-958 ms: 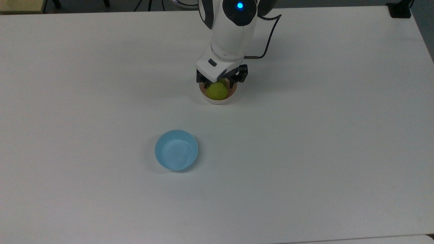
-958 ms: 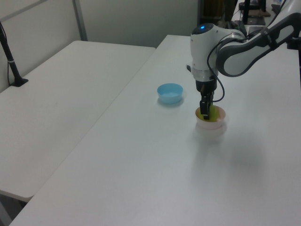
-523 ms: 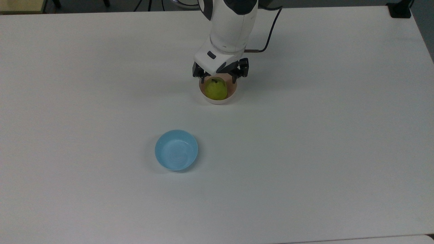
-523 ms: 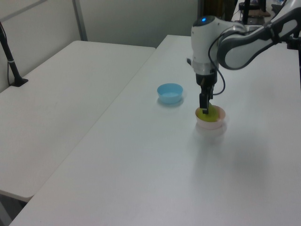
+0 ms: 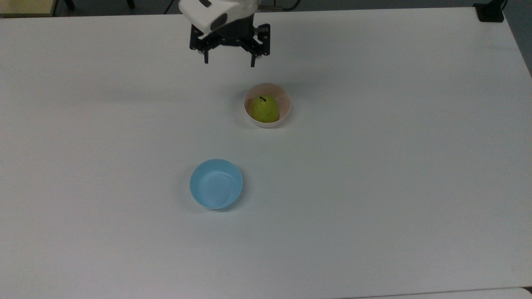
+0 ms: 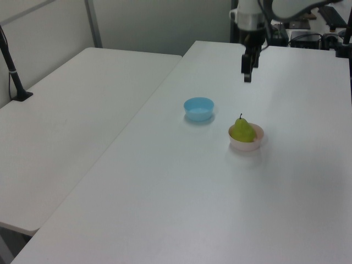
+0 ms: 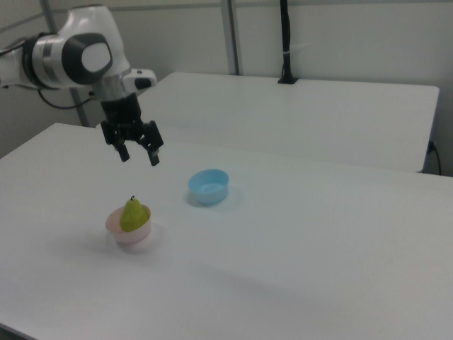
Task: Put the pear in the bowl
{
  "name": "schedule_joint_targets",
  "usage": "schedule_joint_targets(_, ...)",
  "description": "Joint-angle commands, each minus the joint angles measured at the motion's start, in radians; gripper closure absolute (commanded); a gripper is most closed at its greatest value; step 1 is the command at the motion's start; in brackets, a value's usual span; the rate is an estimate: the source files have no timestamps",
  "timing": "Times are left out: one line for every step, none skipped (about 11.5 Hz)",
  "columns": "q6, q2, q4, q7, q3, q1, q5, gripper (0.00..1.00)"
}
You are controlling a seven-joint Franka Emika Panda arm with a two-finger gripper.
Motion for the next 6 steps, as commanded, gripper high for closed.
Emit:
schedule_joint_targets(-0.14,-0.024,0.104,-0.029,-0.002,-0.055,0.016,0.0)
schedule_joint_targets(-0.144,-0.033,0.118,-0.029,-0.004,-0.063,0.024,0.0)
schedule_joint_targets(-0.146,-0.038,0.128,-0.028,-0.005,-0.064,0.027,0.0)
schedule_joint_targets(-0.155,-0.042,0.134,-0.028,-0.005,-0.075,0.03,0.0)
schedule_joint_targets(-0.16,-0.042,0.14,-0.028,-0.005,-0.078,0.03,0.0)
schedule_joint_targets(-0.164,-0.042,0.14,-0.028,-0.005,-0.078,0.03,0.0)
